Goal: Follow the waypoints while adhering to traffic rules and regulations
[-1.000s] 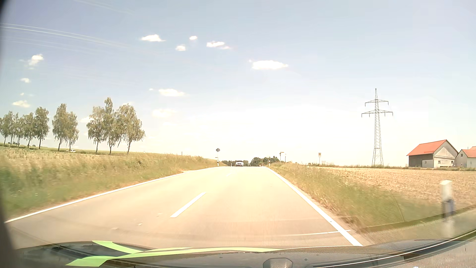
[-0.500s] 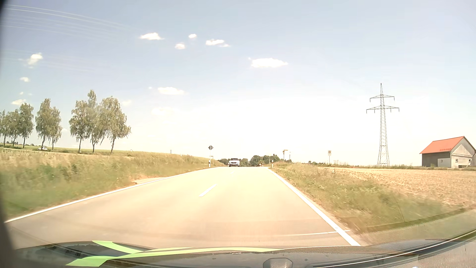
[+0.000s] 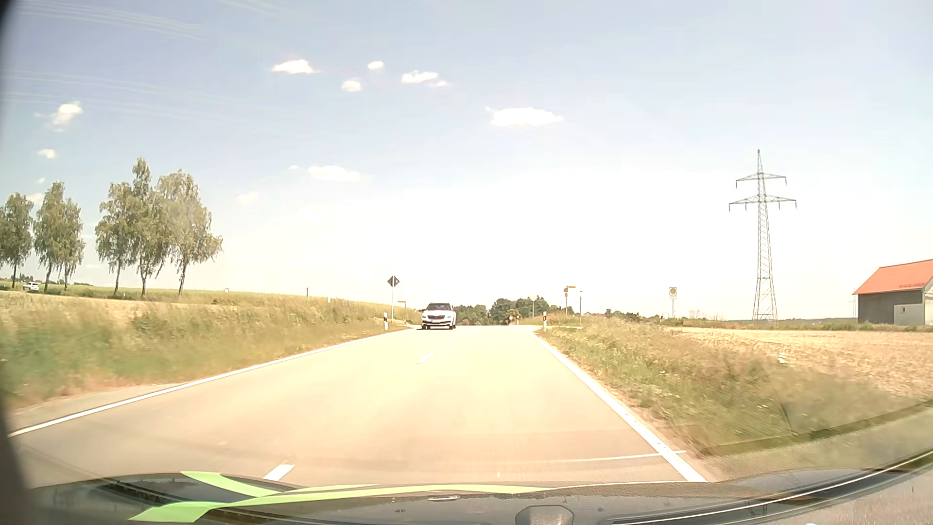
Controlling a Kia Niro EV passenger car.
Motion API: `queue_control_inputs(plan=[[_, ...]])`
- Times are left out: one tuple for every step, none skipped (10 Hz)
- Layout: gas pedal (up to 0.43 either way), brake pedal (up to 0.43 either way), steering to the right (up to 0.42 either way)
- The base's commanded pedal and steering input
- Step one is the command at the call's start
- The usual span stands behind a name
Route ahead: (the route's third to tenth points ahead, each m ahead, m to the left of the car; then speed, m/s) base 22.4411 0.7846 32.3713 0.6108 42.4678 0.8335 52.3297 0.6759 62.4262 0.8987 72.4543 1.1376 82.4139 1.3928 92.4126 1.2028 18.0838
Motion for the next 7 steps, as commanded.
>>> queue_control_inputs(plan=[[0.26,0.0,-0.001],[0.26,0.0,-0.001],[0.28,0.0,-0.001],[0.28,0.0,-0.001],[0.28,0.0,-0.001],[0.268,0.0,-0.001],[0.24,0.0,-0.001]])
